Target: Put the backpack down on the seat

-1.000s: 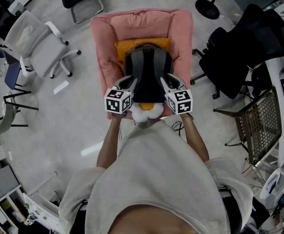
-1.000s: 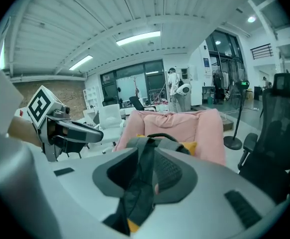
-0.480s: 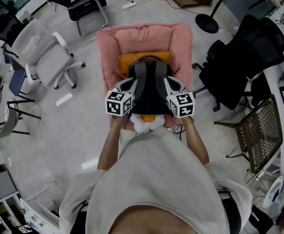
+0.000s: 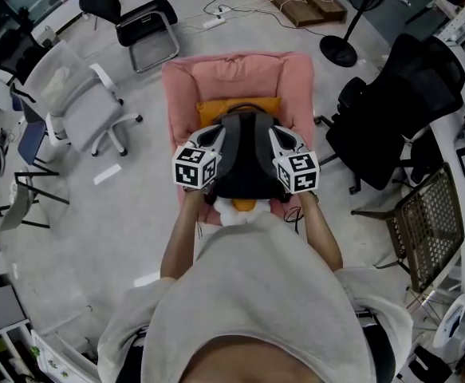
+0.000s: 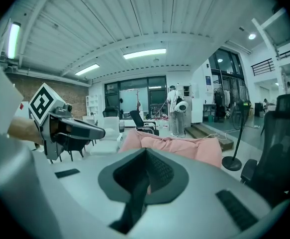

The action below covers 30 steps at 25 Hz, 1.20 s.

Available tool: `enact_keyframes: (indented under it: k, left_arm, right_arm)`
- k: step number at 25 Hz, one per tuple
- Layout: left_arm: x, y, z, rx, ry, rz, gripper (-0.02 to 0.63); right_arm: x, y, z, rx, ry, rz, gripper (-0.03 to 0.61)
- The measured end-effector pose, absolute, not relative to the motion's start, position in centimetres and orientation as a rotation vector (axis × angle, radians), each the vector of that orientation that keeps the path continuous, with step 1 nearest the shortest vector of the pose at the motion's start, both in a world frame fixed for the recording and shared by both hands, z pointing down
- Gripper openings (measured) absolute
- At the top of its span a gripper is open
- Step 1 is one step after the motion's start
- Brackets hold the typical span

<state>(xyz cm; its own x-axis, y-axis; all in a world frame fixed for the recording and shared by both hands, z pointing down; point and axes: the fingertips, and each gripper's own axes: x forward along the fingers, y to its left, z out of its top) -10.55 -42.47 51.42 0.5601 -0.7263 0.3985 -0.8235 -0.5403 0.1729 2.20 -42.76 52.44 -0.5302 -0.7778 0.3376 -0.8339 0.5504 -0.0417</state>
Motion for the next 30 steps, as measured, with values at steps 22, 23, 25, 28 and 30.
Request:
enact_keyframes:
  k: [22, 23, 25, 28, 30]
  left_arm:
    - [-9.9, -44.1, 52.0, 2.443, -1.286, 0.411, 0.018]
    - [-9.8, -44.2, 52.1, 2.443, -1.285, 0.412, 0.018]
    - [-9.8, -44.4, 52.0, 2.443, -1.283, 0.413, 0.018]
    - [-9.8, -44.7, 52.1, 2.441, -1.282, 0.413, 0.018]
    - [-9.8, -44.8, 52.2, 2.439, -1.282, 0.413, 0.018]
  right_arm:
    - [2.7, -44.4, 52.7, 1.308, -2.511, 0.273, -0.003]
    - [2.7, -44.5, 52.7, 1.307, -2.511, 0.275, -0.003]
    - [2.7, -44.6, 52.8, 1.303, -2.509, 0.280, -0.003]
    - [2.6, -44.9, 52.9, 1.299, -2.505, 0.283, -0.003]
    - [2.6, -45.0, 53.1, 1.296, -2.504, 0.283, -0.003]
